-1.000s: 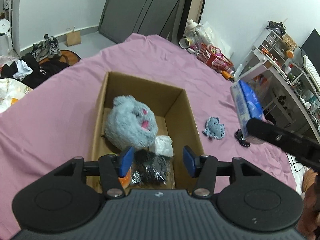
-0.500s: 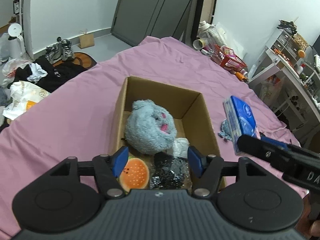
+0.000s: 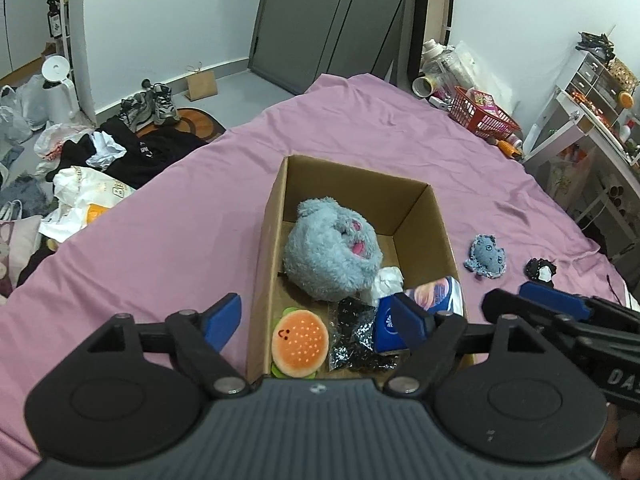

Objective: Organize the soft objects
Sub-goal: 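Carry bead bag and tissue pack over the box and open both grippers, then move left tool to the denim octopus while right tool approaches black heart plush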

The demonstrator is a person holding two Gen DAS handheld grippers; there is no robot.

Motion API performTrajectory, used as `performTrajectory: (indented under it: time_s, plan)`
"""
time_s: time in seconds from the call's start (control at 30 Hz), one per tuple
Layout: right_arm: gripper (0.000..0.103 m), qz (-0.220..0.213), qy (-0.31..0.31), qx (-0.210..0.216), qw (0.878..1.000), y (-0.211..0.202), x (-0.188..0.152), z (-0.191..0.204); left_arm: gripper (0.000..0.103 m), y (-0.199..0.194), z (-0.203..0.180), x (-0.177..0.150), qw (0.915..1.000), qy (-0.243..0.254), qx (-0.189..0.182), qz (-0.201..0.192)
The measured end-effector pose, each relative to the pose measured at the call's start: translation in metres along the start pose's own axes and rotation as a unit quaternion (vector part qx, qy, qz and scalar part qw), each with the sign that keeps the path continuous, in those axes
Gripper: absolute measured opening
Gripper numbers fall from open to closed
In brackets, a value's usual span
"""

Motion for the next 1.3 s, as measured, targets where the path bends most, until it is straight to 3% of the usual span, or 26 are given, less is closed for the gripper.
performTrajectory:
  time_s: [0.57, 1.3]
  plan:
    - [0.081, -0.033, 0.029, -0.032, 0.999, -0.050, -0.004, -0.057, 0.083, -0.008, -0.056, 0.001, 0.9990, 0.044, 0.008, -0.003]
    - [0.084, -0.038, 0.093, -0.094, 0.990, -0.069, -0.023, -0.171, 0.083, 0.039, -0.160, 0.011, 0.9940, 0.096, -0.050, 0.014]
Point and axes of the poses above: each gripper's, at about its wrist camera, not at the fingertips, and y roughly the way its jaws point, z to its left, x to its top, the point moved 5 cm from there along y, roughly the way its jaws point, and after that the axes turned 4 degrees about -y, right-handed, at the moved point
